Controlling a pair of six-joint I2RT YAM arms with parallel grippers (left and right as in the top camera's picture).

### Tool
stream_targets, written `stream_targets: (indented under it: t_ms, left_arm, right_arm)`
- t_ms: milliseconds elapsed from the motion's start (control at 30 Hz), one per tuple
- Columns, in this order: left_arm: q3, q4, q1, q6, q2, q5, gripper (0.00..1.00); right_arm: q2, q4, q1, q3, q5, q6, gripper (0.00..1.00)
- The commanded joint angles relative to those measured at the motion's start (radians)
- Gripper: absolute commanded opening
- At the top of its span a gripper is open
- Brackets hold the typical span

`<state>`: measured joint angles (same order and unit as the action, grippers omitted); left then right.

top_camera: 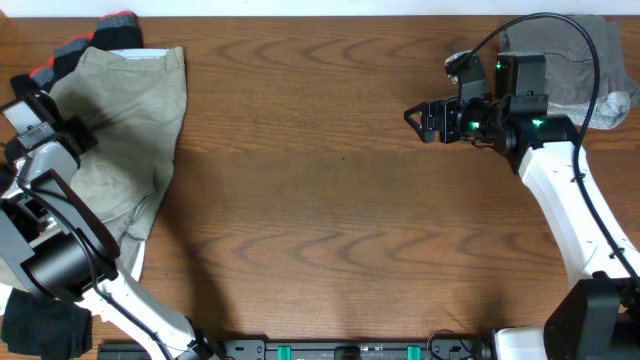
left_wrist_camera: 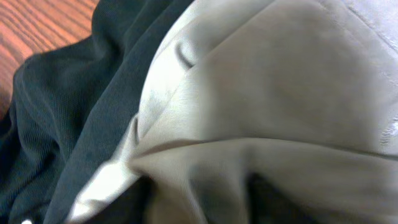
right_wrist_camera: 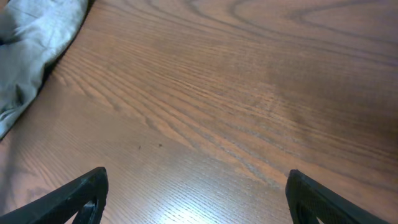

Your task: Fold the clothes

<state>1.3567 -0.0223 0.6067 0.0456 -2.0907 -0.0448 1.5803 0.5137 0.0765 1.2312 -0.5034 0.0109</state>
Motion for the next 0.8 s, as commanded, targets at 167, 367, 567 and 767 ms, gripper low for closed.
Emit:
stream_targets:
  t_ms: [167,367,567,767]
  left_arm:
    - [0.022,-0.006,-0.002,-0.082,0.098,0.024,0.19]
    - [0.022,-0.086,-0.027,-0.187,0.292,0.022,0.15]
    - [0.022,-0.21,-0.107,-0.196,0.47,-0.035,0.14]
    - [0.022,-0.314,-0.198,-0.234,0.514,0.031,0.09]
  right_arm:
    - [0.01,-0.005,0.01,0.018,0.01,-0.015,0.87]
    - [0.01,-0.005,0.01,0.018,0.01,-0.015,0.86]
    - [0.01,-0.007,0.01,0.018,0.01,-0.018,0.86]
    - [0.01,-0.004,0.01,0.018,0.009,-0.018,0.86]
